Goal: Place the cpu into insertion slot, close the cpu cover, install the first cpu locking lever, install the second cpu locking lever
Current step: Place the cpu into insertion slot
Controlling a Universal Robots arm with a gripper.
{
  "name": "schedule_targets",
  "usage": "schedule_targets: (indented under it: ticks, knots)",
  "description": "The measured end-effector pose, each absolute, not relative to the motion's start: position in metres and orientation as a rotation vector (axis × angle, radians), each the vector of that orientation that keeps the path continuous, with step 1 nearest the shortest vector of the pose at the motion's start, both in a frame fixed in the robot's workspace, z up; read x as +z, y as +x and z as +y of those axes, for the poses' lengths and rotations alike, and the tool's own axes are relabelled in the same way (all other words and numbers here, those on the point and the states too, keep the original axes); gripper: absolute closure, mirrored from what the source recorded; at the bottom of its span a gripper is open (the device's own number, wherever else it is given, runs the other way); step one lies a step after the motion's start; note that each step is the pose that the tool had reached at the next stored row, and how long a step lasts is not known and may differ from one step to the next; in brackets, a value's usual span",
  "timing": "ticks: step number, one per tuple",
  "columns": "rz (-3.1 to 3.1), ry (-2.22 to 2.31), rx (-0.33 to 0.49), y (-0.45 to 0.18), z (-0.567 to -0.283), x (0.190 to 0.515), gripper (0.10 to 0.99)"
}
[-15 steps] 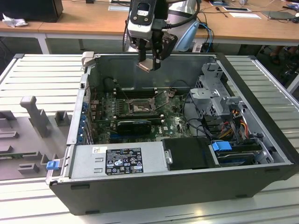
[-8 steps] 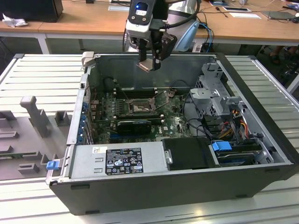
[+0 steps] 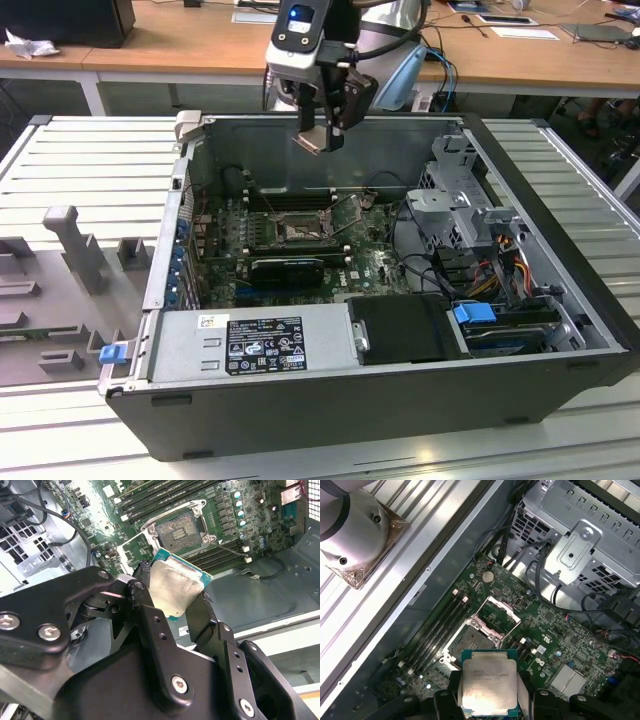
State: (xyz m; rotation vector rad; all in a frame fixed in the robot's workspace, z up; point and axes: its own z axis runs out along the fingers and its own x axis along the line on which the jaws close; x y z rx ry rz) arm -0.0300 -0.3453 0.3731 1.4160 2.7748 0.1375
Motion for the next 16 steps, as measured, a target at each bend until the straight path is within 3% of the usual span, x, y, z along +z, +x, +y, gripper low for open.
schedule_targets:
  ticks: [16]
  knots:
    - [2.707, 1.533, 0.136, -0.0299, -0.3453, 0.3730, 0.561]
